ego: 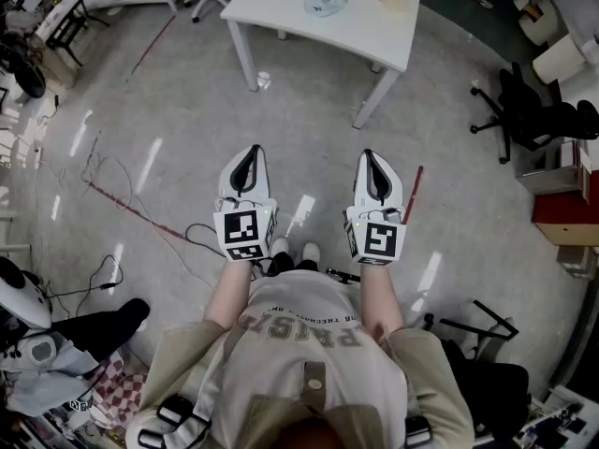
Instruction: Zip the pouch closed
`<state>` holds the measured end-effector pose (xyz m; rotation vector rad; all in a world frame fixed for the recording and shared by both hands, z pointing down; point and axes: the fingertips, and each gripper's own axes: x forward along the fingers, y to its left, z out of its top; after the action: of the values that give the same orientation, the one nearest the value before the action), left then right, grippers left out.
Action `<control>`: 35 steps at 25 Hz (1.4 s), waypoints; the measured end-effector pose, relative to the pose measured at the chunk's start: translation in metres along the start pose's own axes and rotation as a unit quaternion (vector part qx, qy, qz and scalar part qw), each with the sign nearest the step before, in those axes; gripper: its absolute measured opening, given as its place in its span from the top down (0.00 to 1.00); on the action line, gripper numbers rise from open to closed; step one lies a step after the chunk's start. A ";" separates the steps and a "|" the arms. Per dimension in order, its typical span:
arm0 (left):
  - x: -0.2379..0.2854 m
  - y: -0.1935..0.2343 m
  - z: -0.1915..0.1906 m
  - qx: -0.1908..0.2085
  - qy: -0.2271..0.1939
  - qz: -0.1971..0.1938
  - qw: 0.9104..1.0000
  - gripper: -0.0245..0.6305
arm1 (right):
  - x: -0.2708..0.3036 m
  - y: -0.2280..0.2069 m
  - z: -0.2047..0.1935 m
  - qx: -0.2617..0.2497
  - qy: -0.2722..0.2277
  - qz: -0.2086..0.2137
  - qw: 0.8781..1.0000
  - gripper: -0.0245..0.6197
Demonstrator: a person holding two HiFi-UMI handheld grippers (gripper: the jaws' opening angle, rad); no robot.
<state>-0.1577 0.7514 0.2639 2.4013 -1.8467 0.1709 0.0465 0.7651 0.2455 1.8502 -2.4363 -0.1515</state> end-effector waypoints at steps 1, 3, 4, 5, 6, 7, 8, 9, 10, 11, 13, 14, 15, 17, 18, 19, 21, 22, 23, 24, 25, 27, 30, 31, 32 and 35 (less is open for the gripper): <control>-0.001 0.000 0.000 0.000 0.000 0.000 1.000 0.95 | -0.001 0.001 0.001 0.000 0.000 0.001 1.000 0.96; -0.003 -0.001 0.000 -0.001 0.001 0.001 1.000 0.95 | -0.003 0.001 0.001 -0.001 -0.001 0.002 1.000 0.96; -0.003 -0.001 0.000 -0.001 0.001 0.001 1.000 0.95 | -0.003 0.001 0.001 -0.001 0.000 0.003 1.000 0.96; -0.003 -0.002 0.000 0.000 0.001 0.001 1.000 0.95 | -0.004 0.001 0.001 -0.001 0.000 0.004 1.000 0.96; -0.003 -0.004 0.000 0.000 0.002 0.001 1.000 0.95 | -0.004 0.001 0.001 -0.002 0.000 0.005 1.000 0.96; -0.004 -0.006 0.000 0.000 0.002 0.001 1.000 0.95 | -0.005 0.001 0.000 -0.002 0.000 0.006 1.000 0.96; -0.005 -0.007 -0.001 0.001 0.003 0.001 1.000 0.95 | -0.007 0.001 0.000 -0.003 0.000 0.008 1.000 0.96; -0.006 -0.009 -0.002 0.001 0.004 0.001 1.000 0.95 | -0.009 0.001 -0.001 -0.004 0.000 0.009 1.000 0.96; -0.007 -0.011 -0.003 0.001 0.005 0.002 1.000 0.95 | -0.010 0.001 -0.001 -0.003 0.000 0.011 1.000 0.96; -0.008 -0.012 -0.004 0.001 0.006 0.002 1.000 0.95 | -0.011 0.000 -0.002 -0.002 0.001 0.012 1.000 0.96; -0.009 -0.015 -0.005 0.001 0.008 0.004 1.000 0.95 | -0.013 -0.002 -0.003 0.000 0.003 0.014 1.000 0.96; -0.008 -0.017 -0.005 0.001 0.009 0.005 1.000 0.95 | -0.013 -0.004 -0.004 0.001 0.004 0.015 1.000 0.96; -0.008 -0.019 -0.005 0.001 0.010 0.005 1.000 0.95 | -0.013 -0.006 -0.004 0.002 0.004 0.016 1.000 0.96; -0.006 -0.021 -0.005 0.001 0.012 0.006 1.000 0.95 | -0.013 -0.008 -0.005 0.003 0.004 0.018 1.000 0.96; -0.005 -0.022 -0.006 0.001 0.013 0.006 1.000 0.95 | -0.012 -0.010 -0.006 0.004 0.004 0.019 1.000 0.96; -0.004 -0.024 -0.008 0.000 0.014 0.007 1.000 0.95 | -0.011 -0.011 -0.008 0.005 0.005 0.020 1.000 0.96; 0.000 -0.028 -0.012 -0.001 0.018 0.007 1.000 0.95 | -0.009 -0.014 -0.012 0.008 0.008 0.024 1.000 0.96; 0.002 -0.030 -0.013 -0.002 0.019 0.006 1.000 0.95 | -0.008 -0.016 -0.013 0.011 0.009 0.028 1.000 0.96; 0.005 -0.033 -0.015 -0.003 0.021 0.004 1.000 0.95 | -0.007 -0.018 -0.014 0.015 0.008 0.033 0.999 0.96; 0.008 -0.036 -0.015 -0.004 0.022 0.002 1.000 0.95 | -0.006 -0.021 -0.015 0.023 0.005 0.038 0.999 0.96; 0.011 -0.039 -0.015 -0.004 0.024 -0.002 1.000 0.95 | -0.004 -0.024 -0.015 0.035 0.002 0.043 0.998 0.96; 0.016 -0.045 -0.015 -0.004 0.026 -0.008 1.000 0.95 | -0.002 -0.031 -0.016 0.064 0.001 0.052 0.997 0.96; 0.022 -0.049 -0.014 -0.010 0.031 -0.017 0.999 0.80 | 0.001 -0.040 -0.018 0.090 0.004 0.068 0.994 0.77; 0.022 -0.050 -0.013 -0.012 0.032 -0.018 0.999 0.75 | 0.001 -0.043 -0.019 0.093 0.004 0.069 0.993 0.77; 0.023 -0.049 -0.013 -0.012 0.033 -0.018 0.999 0.72 | 0.002 -0.045 -0.019 0.094 0.004 0.069 0.993 0.75; 0.028 -0.047 -0.012 -0.005 0.042 -0.018 0.999 0.64 | 0.007 -0.049 -0.021 0.100 0.006 0.069 0.993 0.70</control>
<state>-0.1058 0.7386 0.2791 2.3806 -1.7639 0.2544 0.0939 0.7442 0.2605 1.7367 -2.6453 0.1161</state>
